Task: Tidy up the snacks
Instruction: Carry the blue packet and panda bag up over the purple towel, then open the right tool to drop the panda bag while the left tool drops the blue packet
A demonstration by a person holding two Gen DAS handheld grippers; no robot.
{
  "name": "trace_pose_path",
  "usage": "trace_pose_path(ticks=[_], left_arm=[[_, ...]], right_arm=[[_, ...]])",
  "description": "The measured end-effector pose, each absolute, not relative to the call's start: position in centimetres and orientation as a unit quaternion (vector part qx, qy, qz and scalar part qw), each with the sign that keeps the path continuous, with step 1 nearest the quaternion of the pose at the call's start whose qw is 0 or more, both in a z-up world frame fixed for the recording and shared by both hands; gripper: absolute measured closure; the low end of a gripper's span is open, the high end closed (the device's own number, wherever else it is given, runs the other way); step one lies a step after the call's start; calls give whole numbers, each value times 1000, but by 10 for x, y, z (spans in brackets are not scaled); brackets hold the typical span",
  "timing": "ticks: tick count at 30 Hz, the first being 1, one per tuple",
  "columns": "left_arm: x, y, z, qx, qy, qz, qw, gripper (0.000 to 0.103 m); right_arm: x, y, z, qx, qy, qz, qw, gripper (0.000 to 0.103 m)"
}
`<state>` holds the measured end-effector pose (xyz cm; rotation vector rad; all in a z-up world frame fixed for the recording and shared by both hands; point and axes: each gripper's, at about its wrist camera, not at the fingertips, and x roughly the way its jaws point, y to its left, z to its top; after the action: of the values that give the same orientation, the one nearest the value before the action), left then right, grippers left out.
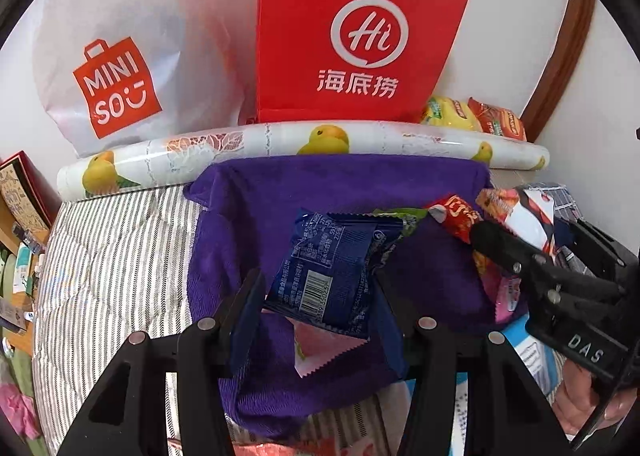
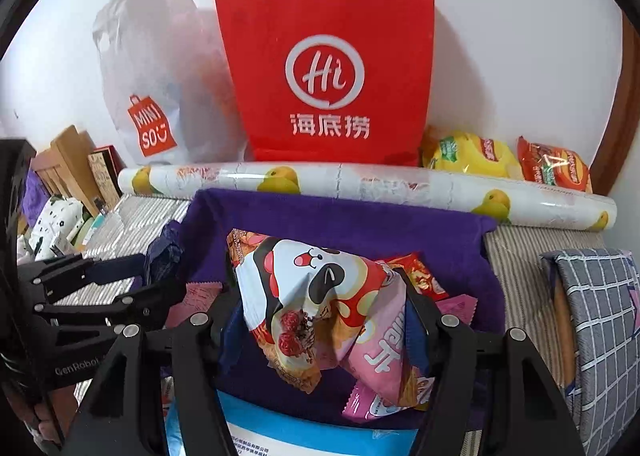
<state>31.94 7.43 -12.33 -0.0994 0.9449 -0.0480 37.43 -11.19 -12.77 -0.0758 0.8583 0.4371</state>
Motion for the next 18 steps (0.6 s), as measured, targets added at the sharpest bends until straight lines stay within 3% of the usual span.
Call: trace_pose_path(ticks=[18], left_arm=[[324,85,-149,-81,460,-39,883,51]], right_arm=[[372,-104,-143,-66,415,215,881,39]])
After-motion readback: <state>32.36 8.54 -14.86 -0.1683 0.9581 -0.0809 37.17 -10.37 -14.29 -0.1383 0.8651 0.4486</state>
